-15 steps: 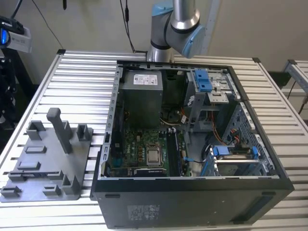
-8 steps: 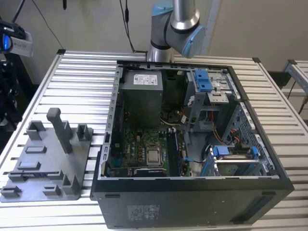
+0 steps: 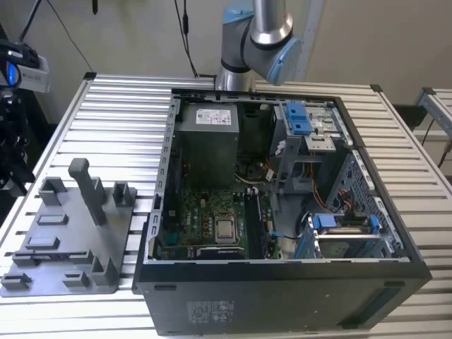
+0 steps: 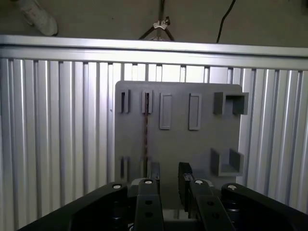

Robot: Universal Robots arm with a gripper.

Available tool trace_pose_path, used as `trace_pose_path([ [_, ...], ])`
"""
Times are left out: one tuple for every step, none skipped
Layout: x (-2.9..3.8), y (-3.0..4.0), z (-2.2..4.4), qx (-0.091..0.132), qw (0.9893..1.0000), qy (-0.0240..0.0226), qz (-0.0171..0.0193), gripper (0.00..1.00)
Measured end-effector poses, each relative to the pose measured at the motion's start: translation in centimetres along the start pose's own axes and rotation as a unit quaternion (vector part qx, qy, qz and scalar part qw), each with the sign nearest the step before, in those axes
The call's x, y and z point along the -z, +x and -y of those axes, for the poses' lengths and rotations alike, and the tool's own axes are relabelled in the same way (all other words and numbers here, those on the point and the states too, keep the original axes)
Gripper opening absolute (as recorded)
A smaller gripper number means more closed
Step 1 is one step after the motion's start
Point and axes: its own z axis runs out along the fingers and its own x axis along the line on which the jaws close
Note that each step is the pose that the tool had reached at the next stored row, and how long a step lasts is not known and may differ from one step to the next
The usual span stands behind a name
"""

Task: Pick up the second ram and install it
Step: 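Pick up the second ram and move it above second insertion slot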

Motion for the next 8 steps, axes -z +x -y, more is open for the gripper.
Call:
trace_pose_path([
  [-0.15, 0.02, -0.05, -0.001, 1.0000, 0.0001, 0.0009, 0.30],
  [-0.31, 0.06, -0.10, -0.001, 1.0000, 0.0001, 0.0012, 0.30],
  [-0.50, 0.10, -0.14, -0.002, 1.0000, 0.0001, 0.0014, 0.30],
  [-0.67, 0.14, -0.19, -0.003, 1.0000, 0.0001, 0.0014, 0.30],
  [-0.86, 0.19, -0.24, -0.004, 1.0000, 0.0001, 0.0016, 0.30],
  [-1.04, 0.24, -0.28, -0.005, 1.0000, 0.0002, 0.0017, 0.30],
  [-1.22, 0.29, -0.33, -0.006, 1.0000, 0.0002, 0.0018, 0.30],
  [-1.40, 0.33, -0.37, -0.007, 1.0000, 0.0002, 0.0019, 0.30],
])
